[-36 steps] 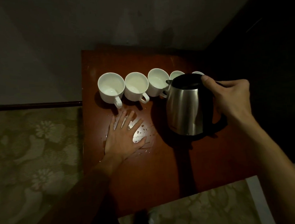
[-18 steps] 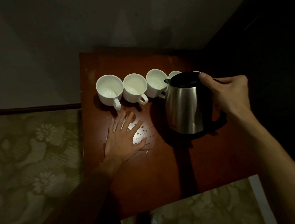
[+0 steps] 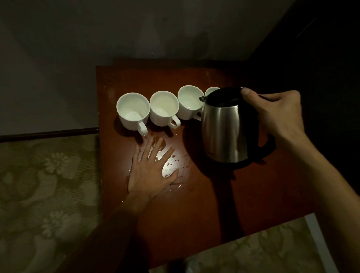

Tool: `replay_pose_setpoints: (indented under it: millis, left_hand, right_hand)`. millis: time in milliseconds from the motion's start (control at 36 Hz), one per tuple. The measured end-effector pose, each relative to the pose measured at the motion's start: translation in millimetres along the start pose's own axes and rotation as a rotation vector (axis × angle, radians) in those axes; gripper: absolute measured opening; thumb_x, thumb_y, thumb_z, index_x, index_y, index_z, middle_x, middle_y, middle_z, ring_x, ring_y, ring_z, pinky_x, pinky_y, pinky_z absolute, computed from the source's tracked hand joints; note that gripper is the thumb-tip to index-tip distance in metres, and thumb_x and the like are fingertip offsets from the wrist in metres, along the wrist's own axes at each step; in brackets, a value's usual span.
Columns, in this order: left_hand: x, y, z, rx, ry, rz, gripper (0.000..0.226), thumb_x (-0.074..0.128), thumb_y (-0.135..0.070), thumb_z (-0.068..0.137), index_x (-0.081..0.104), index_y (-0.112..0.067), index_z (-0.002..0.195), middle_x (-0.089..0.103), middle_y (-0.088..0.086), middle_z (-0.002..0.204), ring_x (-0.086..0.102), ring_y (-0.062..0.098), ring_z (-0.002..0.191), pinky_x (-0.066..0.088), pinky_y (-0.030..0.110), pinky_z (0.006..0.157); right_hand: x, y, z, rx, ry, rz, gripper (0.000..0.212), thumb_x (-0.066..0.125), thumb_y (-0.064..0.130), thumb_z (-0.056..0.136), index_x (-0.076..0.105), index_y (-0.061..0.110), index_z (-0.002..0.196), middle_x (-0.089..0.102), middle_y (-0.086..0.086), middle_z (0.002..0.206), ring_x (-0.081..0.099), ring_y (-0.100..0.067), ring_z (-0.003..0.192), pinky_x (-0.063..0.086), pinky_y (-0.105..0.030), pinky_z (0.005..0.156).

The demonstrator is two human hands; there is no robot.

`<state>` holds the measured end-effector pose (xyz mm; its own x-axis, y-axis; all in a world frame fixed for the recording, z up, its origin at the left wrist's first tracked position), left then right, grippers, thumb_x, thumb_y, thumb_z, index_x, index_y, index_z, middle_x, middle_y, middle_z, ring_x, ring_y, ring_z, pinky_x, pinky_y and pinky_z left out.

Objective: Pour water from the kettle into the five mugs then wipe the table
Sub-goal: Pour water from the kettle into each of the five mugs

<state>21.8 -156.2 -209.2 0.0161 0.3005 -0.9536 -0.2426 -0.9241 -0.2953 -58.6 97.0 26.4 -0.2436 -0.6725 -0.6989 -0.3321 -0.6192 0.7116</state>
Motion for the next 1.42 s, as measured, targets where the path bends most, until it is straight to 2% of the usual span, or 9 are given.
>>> replay_pose_setpoints:
  millis: [56,111,472,611,833,972,1083,1278,1417]
  left_hand:
    - [0.6,0.0,0.2,0.002,0.0,-0.002,0.072,0.037,-0.075,0.091,0.037,-0.043,0.156,0.02,0.002,0.17,0.007,0.024,0.159,0.004,0.056,0.126]
    - [0.7,0.1,0.5,0.001,0.009,0.006,0.073,0.035,-0.076,0.091,0.036,-0.043,0.157,0.019,0.002,0.171,0.006,0.024,0.159,0.005,0.056,0.126]
    - [1.6,0.8,-0.1,-0.004,0.004,0.004,0.072,0.036,-0.075,0.091,0.036,-0.044,0.156,0.019,0.001,0.171,0.005,0.023,0.159,0.002,0.054,0.126]
    - [2.6,0.3,-0.2,0.002,-0.01,0.002,0.072,0.039,-0.075,0.091,0.037,-0.043,0.156,0.019,0.002,0.171,0.006,0.024,0.159,0.004,0.056,0.126]
    - [2.1,0.4,-0.6,0.0,-0.013,0.002,0.072,0.038,-0.075,0.091,0.038,-0.043,0.156,0.02,0.002,0.17,0.007,0.024,0.159,0.005,0.056,0.126]
    - [3.2,0.7,-0.1,0.001,-0.015,0.006,0.072,0.037,-0.075,0.091,0.039,-0.043,0.155,0.021,0.002,0.17,0.008,0.024,0.159,0.007,0.057,0.126]
    - [2.8,0.5,-0.2,0.0,-0.023,0.009,0.071,0.037,-0.075,0.091,0.04,-0.044,0.154,0.021,0.001,0.17,0.007,0.023,0.159,0.007,0.057,0.126]
    - [4.0,0.3,0.0,0.006,-0.046,-0.007,0.07,0.041,-0.074,0.091,0.043,-0.042,0.153,0.025,0.002,0.169,0.011,0.024,0.159,0.01,0.058,0.125]
    - [2.9,-0.1,-0.3,0.005,-0.041,0.012,0.071,0.037,-0.075,0.091,0.043,-0.042,0.153,0.025,0.003,0.169,0.011,0.024,0.159,0.01,0.058,0.125]
  right_hand:
    - [-0.2,-0.4,0.9,0.001,0.0,-0.003,0.044,0.08,0.06,0.09,0.085,0.019,0.104,0.081,0.001,0.09,0.077,-0.013,0.076,0.057,-0.031,0.064]
    - [-0.5,-0.7,1.2,-0.007,0.003,-0.007,0.044,0.079,0.062,0.09,0.085,0.021,0.104,0.081,0.002,0.089,0.075,-0.012,0.074,0.051,-0.027,0.062]
    - [-0.5,-1.2,-0.7,-0.018,0.008,0.0,0.036,0.08,0.06,0.09,0.084,0.025,0.1,0.082,0.005,0.094,0.08,-0.011,0.086,0.068,-0.044,0.085]
    - [-1.4,-0.4,0.0,-0.005,0.009,0.015,0.041,0.08,0.058,0.091,0.084,0.02,0.105,0.082,0.005,0.096,0.08,-0.009,0.087,0.068,-0.043,0.087]
    - [-1.8,2.2,-0.8,-0.028,0.024,0.001,0.029,0.079,0.056,0.092,0.082,0.028,0.099,0.082,0.005,0.094,0.08,-0.009,0.086,0.068,-0.045,0.087]
    - [-1.5,0.6,1.1,-0.038,0.005,0.006,0.039,0.078,0.057,0.094,0.084,0.021,0.106,0.08,0.003,0.089,0.077,-0.011,0.076,0.054,-0.027,0.063]
    - [0.1,-4.3,2.9,-0.047,0.007,-0.014,0.041,0.078,0.059,0.092,0.084,0.021,0.106,0.078,0.003,0.085,0.067,-0.001,0.059,0.045,-0.021,0.055]
    - [2.0,-7.7,1.5,-0.034,0.022,-0.002,0.049,0.079,0.06,0.09,0.085,0.017,0.113,0.081,0.002,0.095,0.079,-0.015,0.086,0.061,-0.033,0.072]
    - [1.9,-8.2,2.0,-0.036,0.024,-0.012,0.05,0.079,0.06,0.09,0.085,0.016,0.114,0.081,0.001,0.094,0.078,-0.014,0.082,0.055,-0.028,0.066]
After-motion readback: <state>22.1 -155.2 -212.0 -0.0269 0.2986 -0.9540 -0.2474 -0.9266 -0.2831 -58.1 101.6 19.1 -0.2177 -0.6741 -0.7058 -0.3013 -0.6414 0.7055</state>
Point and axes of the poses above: each hand's wrist, its own z-axis towards the middle knuckle, its own x-axis out of the palm, y = z × x, the point moved 2 cm from there along z, towards the middle knuckle
